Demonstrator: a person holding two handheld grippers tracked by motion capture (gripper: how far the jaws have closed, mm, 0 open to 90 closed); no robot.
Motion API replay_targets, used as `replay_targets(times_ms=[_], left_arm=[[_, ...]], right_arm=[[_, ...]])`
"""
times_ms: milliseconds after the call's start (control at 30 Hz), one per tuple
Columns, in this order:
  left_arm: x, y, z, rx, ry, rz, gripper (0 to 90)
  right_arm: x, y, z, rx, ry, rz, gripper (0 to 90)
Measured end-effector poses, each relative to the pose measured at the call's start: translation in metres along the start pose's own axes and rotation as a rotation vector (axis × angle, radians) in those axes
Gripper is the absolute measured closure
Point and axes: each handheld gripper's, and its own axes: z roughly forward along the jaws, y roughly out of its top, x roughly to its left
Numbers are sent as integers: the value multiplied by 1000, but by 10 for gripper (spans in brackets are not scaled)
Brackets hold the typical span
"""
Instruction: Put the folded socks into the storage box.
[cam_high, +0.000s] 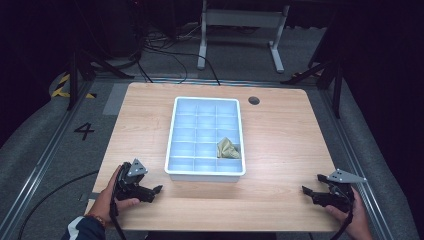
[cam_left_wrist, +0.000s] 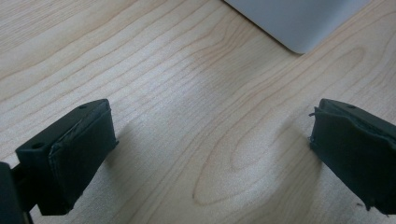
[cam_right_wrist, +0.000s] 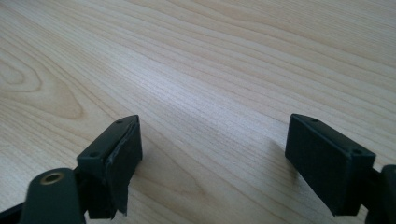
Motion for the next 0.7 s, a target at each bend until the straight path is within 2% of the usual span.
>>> replay_targets(times_ms=[133, 700], left_arm=[[-1, 0, 0, 1, 0, -10, 3], [0, 0, 0, 0, 9, -10, 3]], right_arm=[[-1, 0, 0, 4, -5, 1, 164], [0, 0, 0, 5, -12, 6, 161]])
